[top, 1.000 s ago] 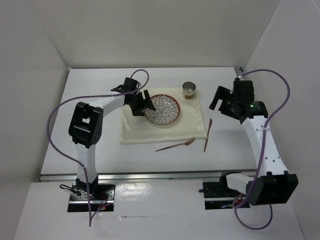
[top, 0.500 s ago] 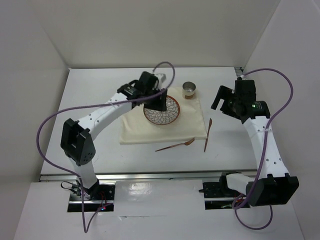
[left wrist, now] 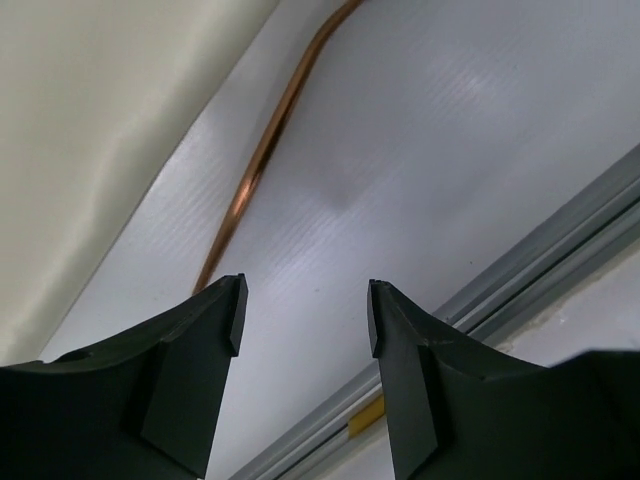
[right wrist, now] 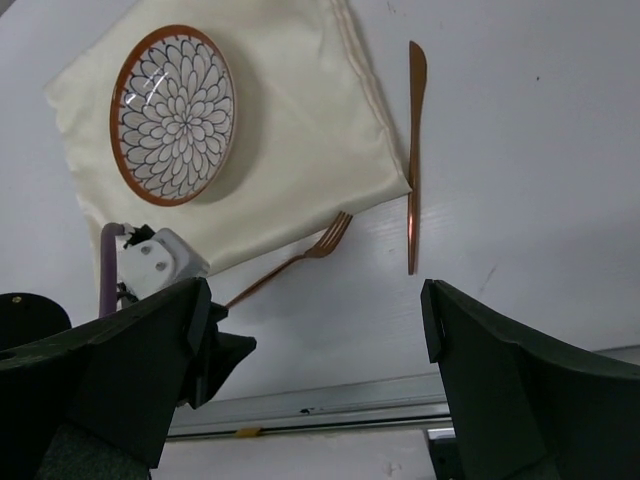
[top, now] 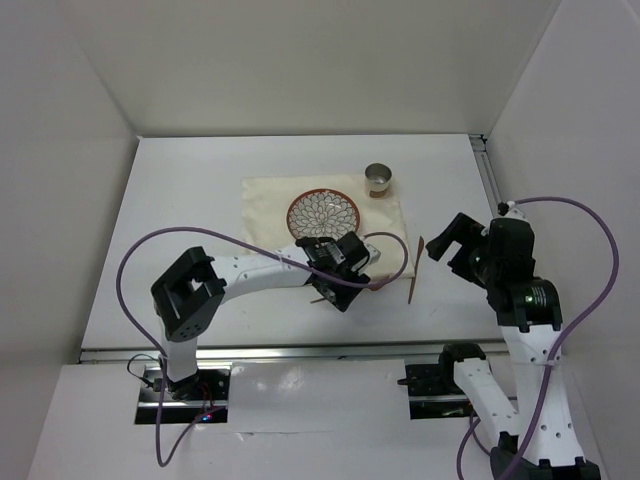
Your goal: Set the dinner table for one person
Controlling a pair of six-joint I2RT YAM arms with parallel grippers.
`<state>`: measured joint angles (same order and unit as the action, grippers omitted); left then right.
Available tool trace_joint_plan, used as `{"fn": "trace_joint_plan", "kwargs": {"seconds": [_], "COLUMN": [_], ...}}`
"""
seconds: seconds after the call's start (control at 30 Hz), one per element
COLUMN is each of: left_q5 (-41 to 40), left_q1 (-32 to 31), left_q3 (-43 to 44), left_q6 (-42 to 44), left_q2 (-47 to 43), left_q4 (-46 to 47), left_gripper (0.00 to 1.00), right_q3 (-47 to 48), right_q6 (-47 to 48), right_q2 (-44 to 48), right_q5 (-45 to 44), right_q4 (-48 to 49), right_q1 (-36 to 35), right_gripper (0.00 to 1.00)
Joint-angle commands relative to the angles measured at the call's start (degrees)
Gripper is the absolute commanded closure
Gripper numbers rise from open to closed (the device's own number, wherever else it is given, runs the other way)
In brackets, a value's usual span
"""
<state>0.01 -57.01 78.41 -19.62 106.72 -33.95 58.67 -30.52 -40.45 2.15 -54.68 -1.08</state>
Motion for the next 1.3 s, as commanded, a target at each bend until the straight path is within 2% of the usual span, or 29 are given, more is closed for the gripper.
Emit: {"fn": "trace_joint_plan", "kwargs": {"seconds": [0.0, 0.2, 0.4, 0.6, 0.63, 0.7, 0.73, 0.8, 0.97, 1.13, 1.27], "left_q5": [-3.5, -5.5, -5.0, -4.2, -3.7, -2.9, -2.9, -2.3, -0.2, 15.6, 18.0], "left_q1": [0.1, 0.1, 0.1, 0.1, 0.1, 0.1, 0.1, 0.1, -1.2, -1.2, -0.6], "left_q3": [2.0, 4.3, 6.0, 7.8, 7.8, 6.1, 6.1, 5.5, 5.0, 6.0, 7.7], "left_q6": [0.5, 3.4, 3.9, 6.2, 6.8, 6.8, 6.8, 6.8, 8.7, 12.0, 12.5], "left_q2": [0.3, 4.6, 9.0, 11.6, 11.6, 11.6, 11.0, 10.4, 4.9, -3.0, -8.4], "left_q4": [3.0, 3.5, 4.9, 4.9, 4.9, 4.9, 4.9, 4.3, 1.6, -2.2, -6.9], "left_gripper": [0.31, 0.29, 0.35, 0.55, 0.66, 0.74, 0.85, 0.98, 1.00, 1.00, 1.00], "right_q3": [-0.7, 1.5, 1.5, 1.5, 1.5, 1.5, 1.5, 2.1, 2.6, 2.6, 2.6], "right_q6": [-2.8, -1.6, -1.6, -1.6, -1.6, -1.6, -1.6, -1.6, -1.6, -1.6, -1.6], "right_q2": [-0.1, -1.2, -1.2, -1.2, -1.2, -1.2, -1.2, -1.8, -2.4, -2.4, -2.9], "right_q5": [-0.3, -3.5, -2.9, -2.9, -2.9, -3.6, -3.6, -3.6, -4.2, -4.2, -4.2], "right_q4": [-0.3, -1.4, -1.4, -0.9, -0.9, -0.9, -0.9, -0.9, -0.3, 0.2, 0.7], "right_q1": [0.3, 0.3, 0.3, 0.3, 0.3, 0.3, 0.3, 0.3, 0.3, 0.3, 0.3], "right_gripper": [0.00, 0.00, 0.00, 0.00, 0.00, 0.00, 0.00, 0.00, 0.00, 0.00, 0.00]}}
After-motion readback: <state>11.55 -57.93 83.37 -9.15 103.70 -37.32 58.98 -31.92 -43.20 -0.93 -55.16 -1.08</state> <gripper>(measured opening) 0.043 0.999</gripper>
